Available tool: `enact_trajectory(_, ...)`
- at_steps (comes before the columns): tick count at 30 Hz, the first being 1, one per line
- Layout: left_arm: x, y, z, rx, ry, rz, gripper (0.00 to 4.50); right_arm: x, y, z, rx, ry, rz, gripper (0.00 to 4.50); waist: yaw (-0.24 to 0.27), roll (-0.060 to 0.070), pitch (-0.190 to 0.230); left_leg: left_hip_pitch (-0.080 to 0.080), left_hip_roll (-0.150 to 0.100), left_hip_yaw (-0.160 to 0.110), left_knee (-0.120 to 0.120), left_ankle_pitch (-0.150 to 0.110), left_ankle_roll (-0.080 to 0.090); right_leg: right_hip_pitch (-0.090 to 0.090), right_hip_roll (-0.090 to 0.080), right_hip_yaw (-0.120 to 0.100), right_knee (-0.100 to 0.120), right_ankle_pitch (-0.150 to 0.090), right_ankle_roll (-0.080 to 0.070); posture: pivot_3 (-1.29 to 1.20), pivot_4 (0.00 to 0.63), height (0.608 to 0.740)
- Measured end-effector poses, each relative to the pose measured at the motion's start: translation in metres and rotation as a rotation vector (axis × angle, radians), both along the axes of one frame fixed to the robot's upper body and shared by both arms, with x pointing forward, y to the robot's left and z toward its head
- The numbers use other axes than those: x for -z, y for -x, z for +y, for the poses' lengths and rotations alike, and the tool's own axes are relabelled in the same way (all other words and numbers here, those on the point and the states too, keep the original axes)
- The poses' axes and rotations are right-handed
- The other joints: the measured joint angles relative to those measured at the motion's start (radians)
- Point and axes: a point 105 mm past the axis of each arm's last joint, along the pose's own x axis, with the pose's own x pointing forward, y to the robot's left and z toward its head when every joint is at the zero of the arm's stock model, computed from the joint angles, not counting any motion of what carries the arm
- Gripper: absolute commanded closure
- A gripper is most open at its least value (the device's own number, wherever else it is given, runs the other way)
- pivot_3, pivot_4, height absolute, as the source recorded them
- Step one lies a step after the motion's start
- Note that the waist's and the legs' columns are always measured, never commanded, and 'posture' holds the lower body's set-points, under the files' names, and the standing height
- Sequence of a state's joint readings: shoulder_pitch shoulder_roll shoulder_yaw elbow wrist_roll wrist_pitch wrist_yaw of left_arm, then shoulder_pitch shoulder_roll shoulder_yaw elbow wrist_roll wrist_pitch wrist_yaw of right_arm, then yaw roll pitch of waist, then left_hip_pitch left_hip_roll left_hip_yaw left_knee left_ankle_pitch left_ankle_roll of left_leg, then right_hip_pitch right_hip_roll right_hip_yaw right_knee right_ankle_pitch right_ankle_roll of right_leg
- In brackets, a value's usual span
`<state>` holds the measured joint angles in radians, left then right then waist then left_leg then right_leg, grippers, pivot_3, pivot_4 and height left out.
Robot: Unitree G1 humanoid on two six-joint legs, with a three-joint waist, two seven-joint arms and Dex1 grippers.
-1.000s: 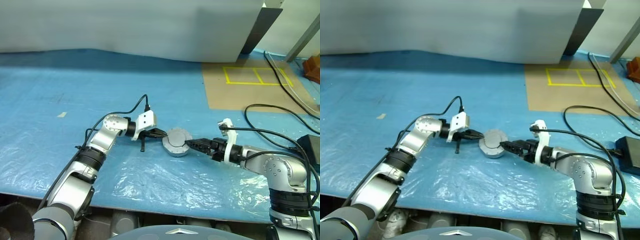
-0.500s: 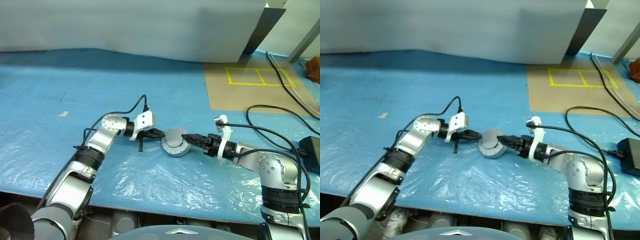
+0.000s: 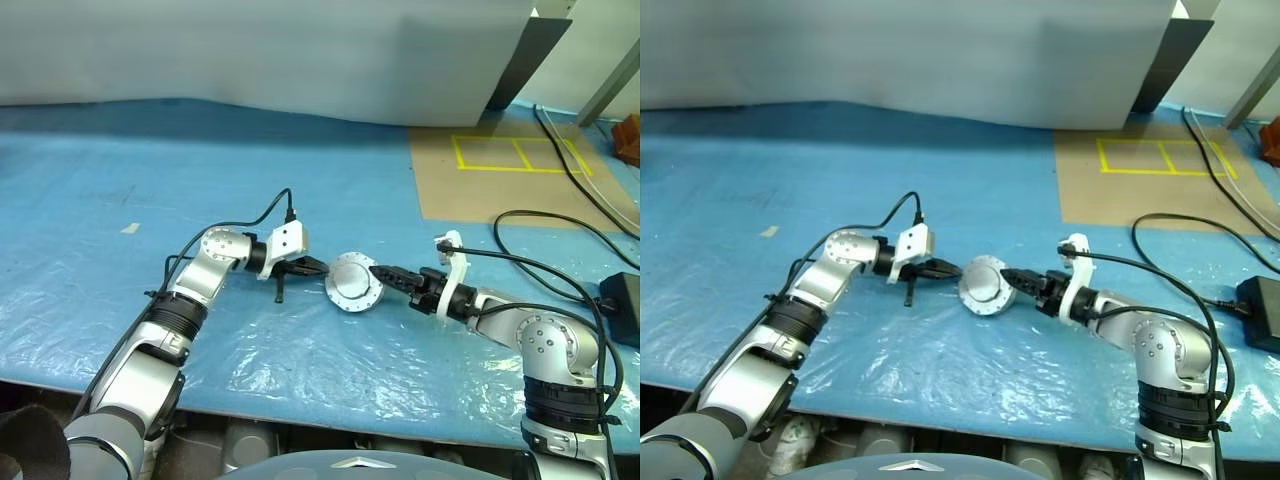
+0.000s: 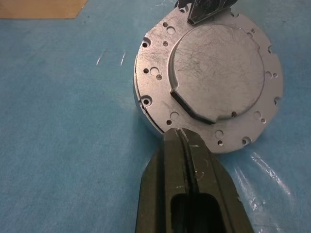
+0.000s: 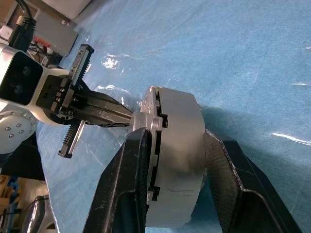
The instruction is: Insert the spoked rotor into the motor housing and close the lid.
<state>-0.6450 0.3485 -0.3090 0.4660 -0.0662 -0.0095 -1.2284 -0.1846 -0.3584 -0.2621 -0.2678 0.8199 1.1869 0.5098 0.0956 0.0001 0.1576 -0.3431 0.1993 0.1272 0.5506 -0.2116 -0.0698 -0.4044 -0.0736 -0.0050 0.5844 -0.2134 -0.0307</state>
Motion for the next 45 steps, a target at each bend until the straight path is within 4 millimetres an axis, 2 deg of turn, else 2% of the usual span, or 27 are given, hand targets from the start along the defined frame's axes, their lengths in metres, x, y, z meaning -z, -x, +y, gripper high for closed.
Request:
enact_trajectory(3, -0.011, 0.001, -0.005, -0.041, 0.135, 0.135, 4.50, 0.000, 0.000, 0.002, -0.009, -0.006, -0.005, 3.15, -0.001, -0.001, 0.000, -0.002, 0.000, 0.000, 0.000, 0.000, 0.000, -0.002, 0.000, 0.000, 0.000, 0.000, 0.000, 0.00, 0.150, 0.740)
enact_trajectory(5, -0.031, 0.004, -0.011, -0.032, 0.243, 0.208, 4.50, 0.001, -0.001, 0.004, -0.015, -0.009, -0.002, 3.15, -0.006, -0.001, 0.001, -0.004, 0.001, 0.000, 0.000, 0.000, 0.000, -0.005, 0.001, -0.001, 0.001, 0.000, -0.001, 0.00, 0.150, 0.740)
enact_trajectory(8, -0.066, 0.009, -0.016, 0.021, 0.327, 0.216, 4.50, 0.002, -0.003, 0.009, -0.035, -0.014, -0.003, 3.15, -0.022, -0.001, 0.001, -0.003, 0.003, 0.000, -0.001, 0.000, 0.000, -0.005, 0.003, -0.003, 0.003, -0.001, -0.003, 0.00, 0.150, 0.740)
enact_trajectory(11, -0.082, 0.011, -0.014, 0.041, 0.347, 0.210, 4.50, 0.005, -0.005, 0.013, -0.035, -0.032, 0.004, 3.15, -0.034, 0.000, 0.000, -0.002, 0.005, 0.000, -0.002, 0.000, 0.000, -0.005, 0.006, -0.002, 0.003, -0.002, -0.004, 0.00, 0.150, 0.740)
enact_trajectory(26, -0.100, -0.015, 0.018, -0.191, 0.474, 0.343, 4.50, 0.023, -0.028, 0.012, 0.131, -0.281, 0.166, 3.16, -0.052, 0.000, 0.001, -0.001, 0.006, -0.001, -0.002, 0.001, -0.002, -0.003, 0.007, -0.003, 0.003, -0.002, -0.005, 0.00, 0.150, 0.740)
enact_trajectory(33, -0.134, -0.043, 0.039, -0.346, 0.609, 0.332, 4.50, 0.025, -0.034, 0.010, 0.191, -0.372, 0.220, 3.16, -0.051, 0.000, 0.001, -0.001, 0.006, -0.001, -0.002, 0.002, -0.002, -0.003, 0.006, -0.003, 0.003, -0.002, -0.005, 0.00, 0.150, 0.740)
enact_trajectory(37, -0.130, -0.046, 0.048, -0.389, 0.606, 0.345, 4.50, 0.023, -0.032, 0.011, 0.185, -0.393, 0.231, 3.16, -0.050, 0.000, 0.001, -0.004, 0.006, -0.002, -0.003, 0.002, -0.002, -0.004, 0.006, -0.005, 0.001, -0.002, -0.005, 0.00, 0.150, 0.740)
enact_trajectory(45, -0.119, -0.043, 0.047, -0.395, 0.583, 0.386, 4.50, 0.021, -0.031, 0.014, 0.180, -0.405, 0.241, 3.17, -0.049, 0.001, 0.002, -0.006, 0.006, -0.002, -0.004, 0.002, -0.002, -0.006, 0.006, -0.006, 0.001, -0.002, -0.005, 0.00, 0.150, 0.740)
